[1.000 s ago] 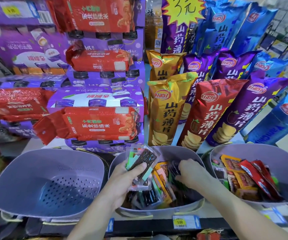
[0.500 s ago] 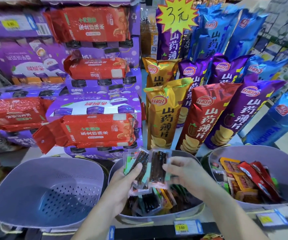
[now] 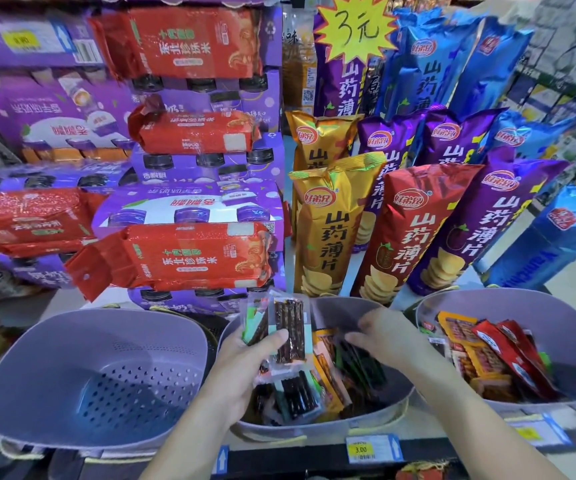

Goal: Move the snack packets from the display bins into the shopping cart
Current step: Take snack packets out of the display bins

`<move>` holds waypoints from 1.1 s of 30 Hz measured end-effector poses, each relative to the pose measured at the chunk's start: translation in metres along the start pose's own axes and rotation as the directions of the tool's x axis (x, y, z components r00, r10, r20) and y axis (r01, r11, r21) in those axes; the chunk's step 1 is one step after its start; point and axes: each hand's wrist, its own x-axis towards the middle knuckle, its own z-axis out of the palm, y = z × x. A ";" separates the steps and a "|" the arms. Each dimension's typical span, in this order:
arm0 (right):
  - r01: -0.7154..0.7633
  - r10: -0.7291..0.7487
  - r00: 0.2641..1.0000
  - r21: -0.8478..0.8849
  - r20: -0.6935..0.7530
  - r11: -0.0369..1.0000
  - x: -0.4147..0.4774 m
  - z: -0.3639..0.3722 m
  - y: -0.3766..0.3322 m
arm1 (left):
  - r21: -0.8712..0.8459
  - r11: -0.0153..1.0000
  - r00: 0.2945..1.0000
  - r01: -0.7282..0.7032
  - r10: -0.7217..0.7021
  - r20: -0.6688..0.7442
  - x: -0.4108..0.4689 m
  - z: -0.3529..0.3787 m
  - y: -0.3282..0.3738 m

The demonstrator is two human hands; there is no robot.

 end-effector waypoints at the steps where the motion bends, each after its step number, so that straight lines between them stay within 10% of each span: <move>1: 0.001 0.000 1.000 -0.104 0.016 0.995 0.002 0.006 0.000 | -0.003 1.000 1.000 0.001 -0.001 -0.005 0.000 0.001 0.001; 6: -0.001 0.028 0.989 -0.181 0.143 0.984 0.002 0.027 -0.004 | -0.014 1.000 1.000 -0.012 0.012 0.009 -0.002 0.001 0.002; 15: 0.106 -0.117 0.992 -0.204 -0.045 0.973 -0.007 0.028 0.002 | -0.021 1.000 1.000 -0.018 0.018 0.015 -0.002 0.000 0.001; 22: 0.126 -0.080 0.977 0.232 -0.196 0.964 -0.023 0.011 0.018 | 0.001 1.000 1.000 -0.007 0.007 0.010 -0.003 0.000 0.001; 28: -0.011 -0.079 0.995 0.872 0.057 0.489 -0.037 0.005 0.013 | 0.000 1.000 1.000 0.004 -0.004 -0.025 -0.001 0.002 0.001; 33: -0.106 -0.205 0.965 0.956 0.165 0.273 -0.032 0.024 -0.001 | -0.024 1.000 0.999 -0.008 0.007 -0.040 -0.001 0.001 0.000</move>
